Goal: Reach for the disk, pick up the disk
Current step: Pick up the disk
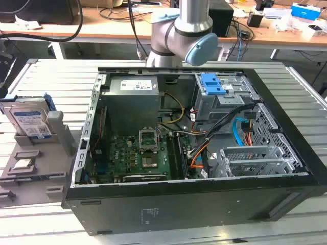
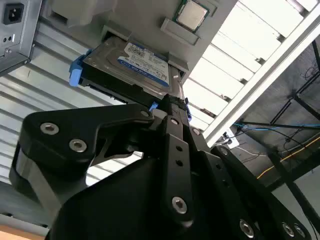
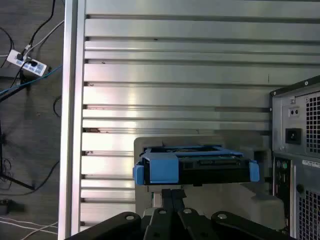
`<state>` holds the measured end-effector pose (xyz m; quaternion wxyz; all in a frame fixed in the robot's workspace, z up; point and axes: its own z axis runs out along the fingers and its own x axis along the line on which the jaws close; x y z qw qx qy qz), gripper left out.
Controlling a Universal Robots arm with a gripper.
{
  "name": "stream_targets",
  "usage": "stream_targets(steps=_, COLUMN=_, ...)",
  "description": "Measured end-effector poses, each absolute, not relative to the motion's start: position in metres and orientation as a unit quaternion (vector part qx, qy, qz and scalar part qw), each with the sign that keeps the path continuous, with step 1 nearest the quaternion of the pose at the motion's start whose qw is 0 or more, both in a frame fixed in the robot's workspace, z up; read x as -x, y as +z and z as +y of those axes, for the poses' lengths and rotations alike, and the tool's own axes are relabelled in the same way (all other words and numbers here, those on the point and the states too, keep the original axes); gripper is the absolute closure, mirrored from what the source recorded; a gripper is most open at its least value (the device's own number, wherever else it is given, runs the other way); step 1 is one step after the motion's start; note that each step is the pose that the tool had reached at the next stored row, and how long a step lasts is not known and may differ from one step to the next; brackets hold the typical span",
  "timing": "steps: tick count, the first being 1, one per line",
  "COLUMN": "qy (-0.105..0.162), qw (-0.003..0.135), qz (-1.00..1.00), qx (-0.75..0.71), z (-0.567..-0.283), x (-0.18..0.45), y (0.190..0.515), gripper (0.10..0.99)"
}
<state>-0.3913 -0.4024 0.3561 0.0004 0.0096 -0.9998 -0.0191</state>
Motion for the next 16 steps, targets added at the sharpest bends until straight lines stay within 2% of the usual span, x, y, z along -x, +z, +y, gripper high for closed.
stream_targets(steps=16, qy=-0.019, qw=0.003, qz=-0.992, qx=-0.123, z=-0.4024, x=0.3913, y=0.3560, gripper=0.980)
